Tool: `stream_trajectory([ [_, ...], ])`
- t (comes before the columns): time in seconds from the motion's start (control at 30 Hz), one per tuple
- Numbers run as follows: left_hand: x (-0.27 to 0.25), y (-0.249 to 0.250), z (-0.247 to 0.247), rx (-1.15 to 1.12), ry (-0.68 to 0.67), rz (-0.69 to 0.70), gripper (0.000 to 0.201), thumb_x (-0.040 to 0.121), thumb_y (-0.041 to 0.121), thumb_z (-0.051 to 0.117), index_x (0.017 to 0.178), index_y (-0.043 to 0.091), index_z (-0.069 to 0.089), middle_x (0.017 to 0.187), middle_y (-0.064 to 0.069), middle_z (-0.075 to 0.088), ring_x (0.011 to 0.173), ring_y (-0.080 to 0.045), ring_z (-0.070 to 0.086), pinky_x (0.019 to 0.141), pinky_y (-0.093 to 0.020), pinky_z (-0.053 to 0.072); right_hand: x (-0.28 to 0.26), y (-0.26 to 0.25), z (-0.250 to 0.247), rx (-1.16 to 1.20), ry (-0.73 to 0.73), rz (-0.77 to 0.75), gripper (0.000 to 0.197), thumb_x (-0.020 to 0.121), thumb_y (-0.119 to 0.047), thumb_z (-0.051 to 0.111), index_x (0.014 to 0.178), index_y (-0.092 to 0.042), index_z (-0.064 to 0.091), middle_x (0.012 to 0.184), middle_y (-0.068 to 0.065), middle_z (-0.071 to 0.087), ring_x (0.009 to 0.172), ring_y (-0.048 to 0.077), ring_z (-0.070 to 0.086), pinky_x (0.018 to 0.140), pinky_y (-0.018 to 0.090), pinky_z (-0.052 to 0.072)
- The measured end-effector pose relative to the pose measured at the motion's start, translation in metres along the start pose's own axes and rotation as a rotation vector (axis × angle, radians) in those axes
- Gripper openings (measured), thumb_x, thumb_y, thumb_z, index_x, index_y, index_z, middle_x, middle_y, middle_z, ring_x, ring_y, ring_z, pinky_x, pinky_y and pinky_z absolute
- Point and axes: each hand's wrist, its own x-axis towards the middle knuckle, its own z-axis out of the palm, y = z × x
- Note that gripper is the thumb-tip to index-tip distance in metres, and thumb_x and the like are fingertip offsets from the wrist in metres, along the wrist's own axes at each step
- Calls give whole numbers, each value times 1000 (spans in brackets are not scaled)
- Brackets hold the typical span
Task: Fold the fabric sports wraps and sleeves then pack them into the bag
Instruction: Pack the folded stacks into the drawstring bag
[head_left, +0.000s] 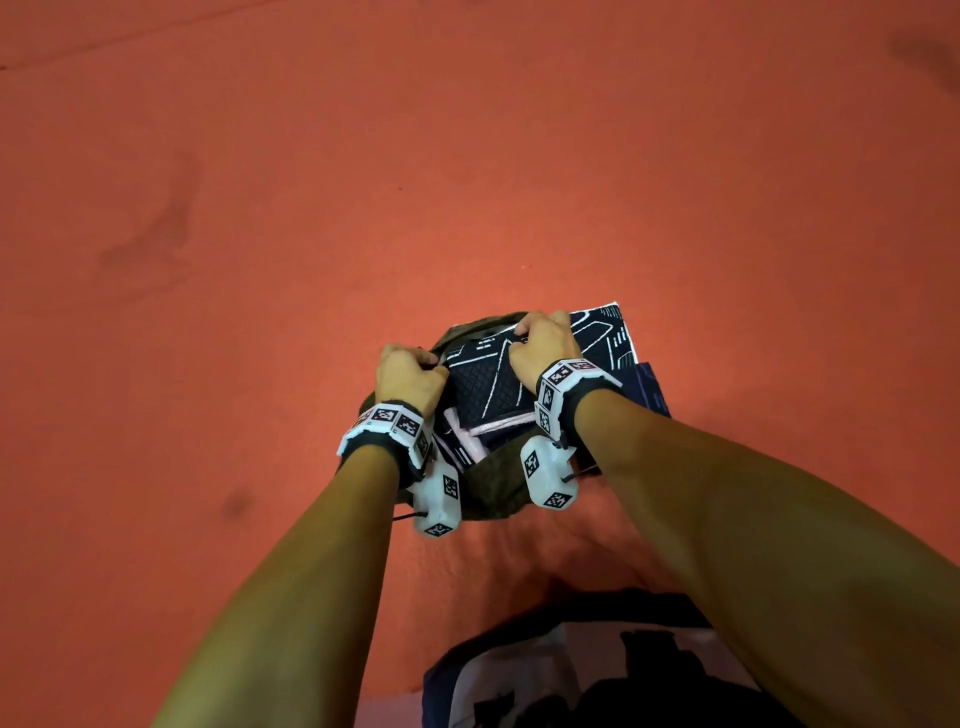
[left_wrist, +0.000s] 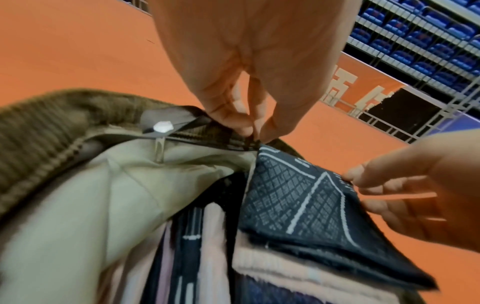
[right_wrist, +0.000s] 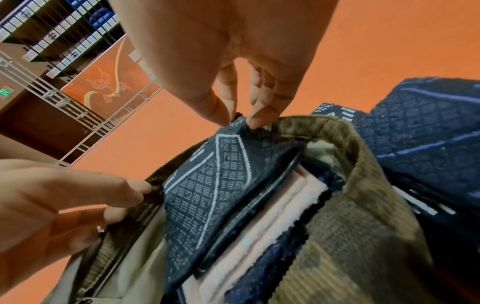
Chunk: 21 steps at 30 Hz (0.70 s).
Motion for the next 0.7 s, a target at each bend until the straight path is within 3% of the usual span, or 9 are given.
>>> stream_trajectory([
  [0.03, 0, 3, 2, 31, 5, 20, 10, 84, 22, 70, 90, 14, 72, 113, -3, 53, 89, -18, 57, 97, -21, 43, 2, 3, 0, -19, -2, 9, 19, 93, -20, 56, 111, -14, 60, 122, 6, 40, 84, 29, 62, 82, 38, 55],
  [0.1, -1, 12, 4, 78, 27, 58, 8, 86, 13, 66, 94, 13, 68, 112, -3, 41, 85, -17, 50, 87, -19, 39, 5, 5, -3, -29, 1, 30, 27, 95, -19, 56, 119, -8, 55, 127, 10, 37, 89, 32, 62, 78, 34, 53],
  [0.17, 3, 19, 8, 51, 11, 112, 9, 83, 9, 65, 90, 15, 67, 102, -3, 49, 77, -16, 51, 78, -22, 42, 10, 6, -5, -9, 31, 81, 38, 96, -17, 55, 130, -3, 46, 134, 14, 38, 99, 36, 62, 73, 33, 46],
  [0.27, 6, 30, 22, -33, -187, 147, 15, 81, 7, 66, 82, 21, 69, 72, 6, 63, 62, -8, 54, 69, -21, 47, 16, 9, -6, 32, 23, 187, 50, 96, -15, 54, 140, -2, 36, 140, 18, 39, 107, 40, 60, 72, 36, 43],
  [0.4, 6, 41, 42, -132, -389, 114, 21, 88, 3, 64, 86, 23, 68, 70, 3, 65, 68, -15, 61, 72, -32, 55, 22, 16, -9, -31, -122, 203, 32, 97, -17, 49, 122, 1, 58, 129, 22, 52, 101, 37, 60, 74, 33, 44],
  [0.57, 11, 36, 57, -89, -433, 135, 24, 82, 6, 65, 90, 29, 67, 71, 2, 64, 64, -19, 55, 64, -33, 48, 24, 22, -12, 12, -127, 221, 26, 98, -17, 48, 104, 2, 65, 110, 19, 64, 79, 28, 55, 68, 30, 44],
  [0.63, 13, 36, 59, -90, -429, 113, 26, 81, 4, 67, 91, 28, 67, 73, 1, 64, 66, -18, 56, 66, -33, 50, 21, 18, -10, 29, -85, 218, 28, 97, -17, 48, 110, 1, 66, 116, 18, 64, 84, 29, 56, 71, 28, 44],
  [0.7, 15, 37, 63, -86, -435, 100, 27, 80, 3, 66, 91, 28, 67, 75, 0, 64, 67, -19, 57, 69, -37, 53, 16, 14, -9, 65, -49, 221, 34, 95, -17, 51, 122, -2, 64, 128, 17, 60, 102, 32, 60, 80, 30, 47],
])
